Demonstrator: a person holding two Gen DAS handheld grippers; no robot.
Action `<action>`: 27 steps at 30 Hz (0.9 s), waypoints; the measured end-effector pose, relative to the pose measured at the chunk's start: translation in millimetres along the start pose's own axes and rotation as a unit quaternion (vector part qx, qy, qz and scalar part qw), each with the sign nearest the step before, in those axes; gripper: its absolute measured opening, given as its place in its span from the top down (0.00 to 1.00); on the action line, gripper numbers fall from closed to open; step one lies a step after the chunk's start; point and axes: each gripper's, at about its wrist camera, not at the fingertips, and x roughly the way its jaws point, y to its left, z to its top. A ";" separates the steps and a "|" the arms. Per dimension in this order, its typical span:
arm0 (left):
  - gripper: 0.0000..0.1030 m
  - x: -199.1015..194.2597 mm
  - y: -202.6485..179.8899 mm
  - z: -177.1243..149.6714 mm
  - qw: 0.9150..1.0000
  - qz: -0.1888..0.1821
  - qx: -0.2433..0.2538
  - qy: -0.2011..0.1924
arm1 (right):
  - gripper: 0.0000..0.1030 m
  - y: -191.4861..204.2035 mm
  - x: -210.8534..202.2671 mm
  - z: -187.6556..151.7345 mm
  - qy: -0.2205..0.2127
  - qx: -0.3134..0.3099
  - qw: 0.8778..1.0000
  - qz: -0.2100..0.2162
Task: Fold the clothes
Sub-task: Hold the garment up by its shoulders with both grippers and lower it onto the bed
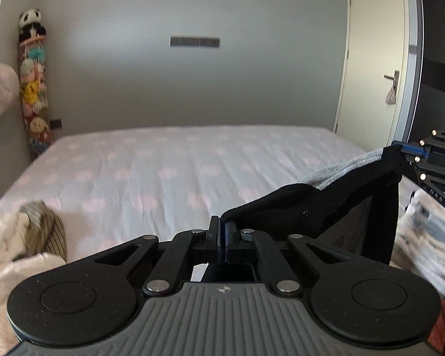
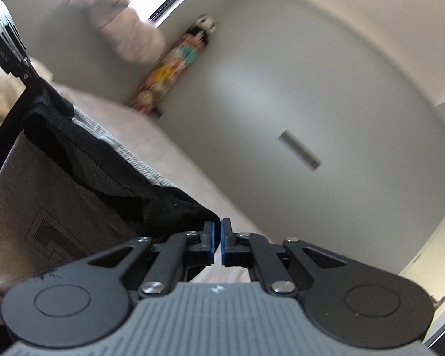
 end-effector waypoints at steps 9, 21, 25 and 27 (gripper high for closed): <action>0.99 -126.2 -33.5 77.2 0.989 0.030 0.044 -0.141 | 0.96 -64.2 -92.2 89.4 -0.101 0.071 0.990 -0.064; 0.99 -203.4 -52.3 103.5 0.969 0.061 0.054 -0.233 | 0.96 -74.4 -186.5 142.4 -0.193 0.070 0.974 -0.100; 0.99 -206.0 -53.0 102.3 0.968 0.063 0.059 -0.235 | 0.96 -72.8 -195.9 148.7 -0.209 0.075 0.970 -0.103; 0.99 -193.2 -50.5 98.9 0.972 0.064 0.061 -0.216 | 0.96 -67.1 -185.8 146.7 -0.201 0.075 0.972 -0.100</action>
